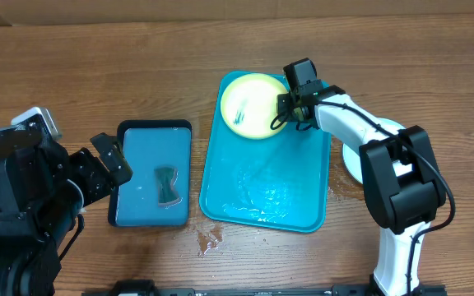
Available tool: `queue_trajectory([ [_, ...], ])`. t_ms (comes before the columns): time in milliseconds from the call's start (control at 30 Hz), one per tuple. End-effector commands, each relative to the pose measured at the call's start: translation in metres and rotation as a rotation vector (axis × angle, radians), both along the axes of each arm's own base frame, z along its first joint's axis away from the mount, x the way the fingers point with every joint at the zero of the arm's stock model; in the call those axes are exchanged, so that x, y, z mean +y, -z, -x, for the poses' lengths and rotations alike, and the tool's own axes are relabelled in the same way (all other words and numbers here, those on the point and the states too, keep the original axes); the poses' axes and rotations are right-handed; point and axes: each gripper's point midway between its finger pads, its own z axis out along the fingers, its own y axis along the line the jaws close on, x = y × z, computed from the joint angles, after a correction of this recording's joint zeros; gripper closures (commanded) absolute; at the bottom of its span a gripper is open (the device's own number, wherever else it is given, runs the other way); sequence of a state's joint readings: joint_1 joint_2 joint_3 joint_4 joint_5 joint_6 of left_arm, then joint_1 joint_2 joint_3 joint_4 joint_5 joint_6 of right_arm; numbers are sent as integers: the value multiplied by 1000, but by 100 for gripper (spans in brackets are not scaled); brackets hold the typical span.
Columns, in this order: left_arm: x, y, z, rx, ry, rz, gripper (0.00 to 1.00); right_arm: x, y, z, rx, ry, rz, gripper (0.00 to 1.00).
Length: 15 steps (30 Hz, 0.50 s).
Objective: Clean dirty plates on tray and stack at the side
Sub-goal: 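Grip the remaining yellow plate rim with the right gripper and drag it down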
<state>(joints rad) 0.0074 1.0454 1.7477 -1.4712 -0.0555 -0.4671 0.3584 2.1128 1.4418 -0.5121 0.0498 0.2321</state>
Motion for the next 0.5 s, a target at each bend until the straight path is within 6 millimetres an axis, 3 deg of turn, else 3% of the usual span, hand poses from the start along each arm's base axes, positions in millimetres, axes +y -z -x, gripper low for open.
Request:
queue_trajectory([
  [0,0,-4,0,-11,13,-11,0,7,-16,20,80,7,-70,96],
  [133,0,-4,0,-11,13,-11,0,2,-49,39,114,67,-92,96],
  [167,0,-4,0,-11,13,-11,0,-1,-65,45,108,66,-94,96],
  [200,0,-4,0,-11,13,-11,0,-7,-98,60,92,64,-98,96],
  [267,0,-4,0,-11,13,-11,0,-15,-124,76,79,69,-91,96],
  [367,0,-4,0,-11,13,-11,0,-23,-143,97,93,73,-82,96],
  [467,0,-6,-2,-20,9,-4,0,-31,-135,120,182,109,-58,96],
])
